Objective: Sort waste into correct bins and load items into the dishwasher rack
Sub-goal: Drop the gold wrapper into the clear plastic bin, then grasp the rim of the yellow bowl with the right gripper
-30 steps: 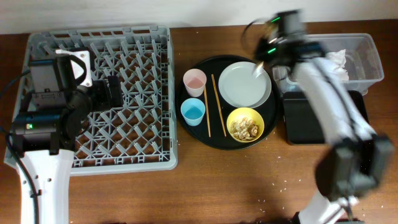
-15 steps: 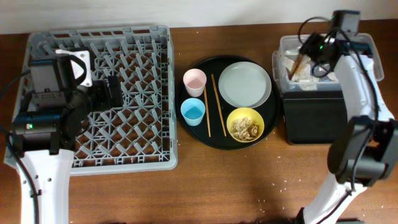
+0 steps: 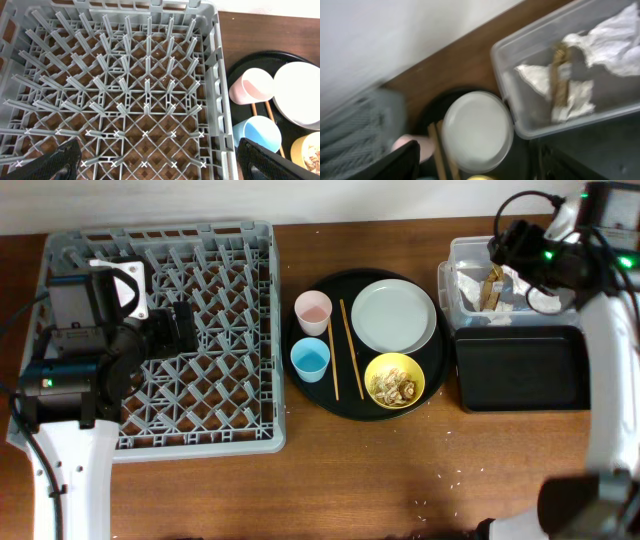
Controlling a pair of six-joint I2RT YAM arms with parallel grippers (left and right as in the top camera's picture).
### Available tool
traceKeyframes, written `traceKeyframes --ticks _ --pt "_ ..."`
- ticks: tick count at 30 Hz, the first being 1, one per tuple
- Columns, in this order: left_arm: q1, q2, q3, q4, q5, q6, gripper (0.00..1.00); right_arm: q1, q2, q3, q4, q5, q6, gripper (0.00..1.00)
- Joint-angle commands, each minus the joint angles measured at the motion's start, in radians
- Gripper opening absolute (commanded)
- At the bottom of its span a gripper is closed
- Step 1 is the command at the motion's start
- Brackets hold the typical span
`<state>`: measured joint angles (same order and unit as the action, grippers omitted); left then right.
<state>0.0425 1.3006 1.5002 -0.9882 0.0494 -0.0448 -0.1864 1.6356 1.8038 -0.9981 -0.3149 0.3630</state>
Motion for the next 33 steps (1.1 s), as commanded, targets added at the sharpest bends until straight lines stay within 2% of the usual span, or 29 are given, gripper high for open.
traceKeyframes --ticks 1,7,11,13,20,28,33 --pt "0.006 0.001 0.021 -0.002 0.011 0.016 0.99 0.054 -0.105 0.013 -0.131 -0.059 -0.047 0.77" --pt "0.006 0.001 0.021 -0.002 0.011 0.016 0.99 0.19 -0.147 0.01 -0.371 -0.019 -0.068 0.75" --pt "0.006 0.001 0.021 -0.002 0.011 0.016 0.99 0.302 -0.144 -0.056 -0.399 0.067 -0.067 0.69" --pt "0.006 0.001 0.021 -0.002 0.011 0.016 0.99 0.362 -0.132 -0.12 -0.373 0.114 -0.036 0.64" --pt "0.006 0.001 0.021 -0.002 0.011 0.016 0.99 0.564 -0.021 -0.376 -0.105 0.181 -0.038 0.62" --pt "0.006 0.001 0.021 -0.002 0.011 0.016 0.99 0.672 0.224 -0.401 -0.023 0.278 -0.072 0.62" --pt "0.006 0.001 0.021 -0.002 0.011 0.016 0.99 0.673 0.314 -0.401 0.004 0.293 -0.131 0.53"
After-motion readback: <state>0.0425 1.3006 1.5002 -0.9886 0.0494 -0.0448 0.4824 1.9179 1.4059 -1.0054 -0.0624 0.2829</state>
